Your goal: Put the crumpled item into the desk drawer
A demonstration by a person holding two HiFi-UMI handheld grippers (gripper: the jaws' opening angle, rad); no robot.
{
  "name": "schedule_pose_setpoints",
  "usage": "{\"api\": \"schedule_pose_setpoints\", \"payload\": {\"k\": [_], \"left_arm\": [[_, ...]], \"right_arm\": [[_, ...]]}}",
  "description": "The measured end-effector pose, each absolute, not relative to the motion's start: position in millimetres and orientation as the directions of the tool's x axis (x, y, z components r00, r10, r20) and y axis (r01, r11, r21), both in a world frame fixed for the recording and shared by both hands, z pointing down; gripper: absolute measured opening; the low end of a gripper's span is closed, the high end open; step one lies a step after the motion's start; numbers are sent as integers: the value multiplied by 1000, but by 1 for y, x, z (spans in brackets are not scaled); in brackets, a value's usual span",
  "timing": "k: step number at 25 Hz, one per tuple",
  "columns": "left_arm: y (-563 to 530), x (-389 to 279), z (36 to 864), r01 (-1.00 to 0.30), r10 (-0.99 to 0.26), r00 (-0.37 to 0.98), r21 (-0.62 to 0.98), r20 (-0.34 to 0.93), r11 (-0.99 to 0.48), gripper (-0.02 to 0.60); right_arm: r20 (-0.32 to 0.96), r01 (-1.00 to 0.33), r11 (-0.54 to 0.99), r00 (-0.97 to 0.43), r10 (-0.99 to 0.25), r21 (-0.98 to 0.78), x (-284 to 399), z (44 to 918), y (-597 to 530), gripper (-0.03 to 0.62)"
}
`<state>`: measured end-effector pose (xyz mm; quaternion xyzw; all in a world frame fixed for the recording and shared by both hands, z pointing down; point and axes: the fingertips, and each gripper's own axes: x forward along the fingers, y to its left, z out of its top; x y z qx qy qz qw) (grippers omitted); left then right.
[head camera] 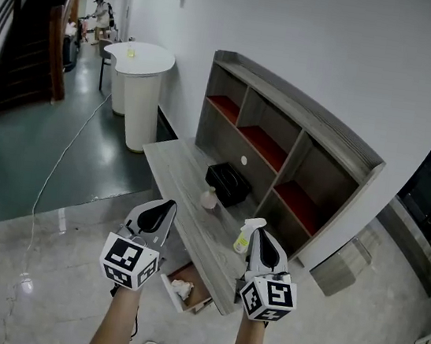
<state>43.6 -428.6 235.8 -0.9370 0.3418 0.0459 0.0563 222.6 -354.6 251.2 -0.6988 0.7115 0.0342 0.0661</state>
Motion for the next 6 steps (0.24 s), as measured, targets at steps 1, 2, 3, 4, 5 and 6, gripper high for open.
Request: {"api": "schedule_pose_setpoints", "payload": {"k": [1, 2, 3, 4, 5, 6], "left_arm": [[-429, 44, 236, -645, -635, 762, -73, -125, -760, 0], [-429, 44, 236, -645, -634, 763, -73, -125, -761, 0], [-429, 44, 237, -644, -634, 763, -73, -124, -762, 0], [-429, 44, 238, -643, -633, 764, -73, -124, -762, 0], [-430, 44, 239, -642, -632, 765, -73, -123, -763, 0], [-430, 44, 239, -642, -632, 766, -72, -122, -764, 0]], "right_arm": [[-141, -999, 21, -15, -990, -42, 222, 251, -355, 12], [-140, -999, 20, -15, -990, -41, 222, 252, -355, 12], [-139, -999, 20, -14, -990, -40, 222, 252, -355, 12], [-139, -999, 20, -14, -990, -40, 222, 253, -355, 12], [-138, -999, 19, -13, -990, -40, 222, 253, -355, 12], [-138, -999, 19, -13, -990, -40, 222, 254, -355, 12]]}}
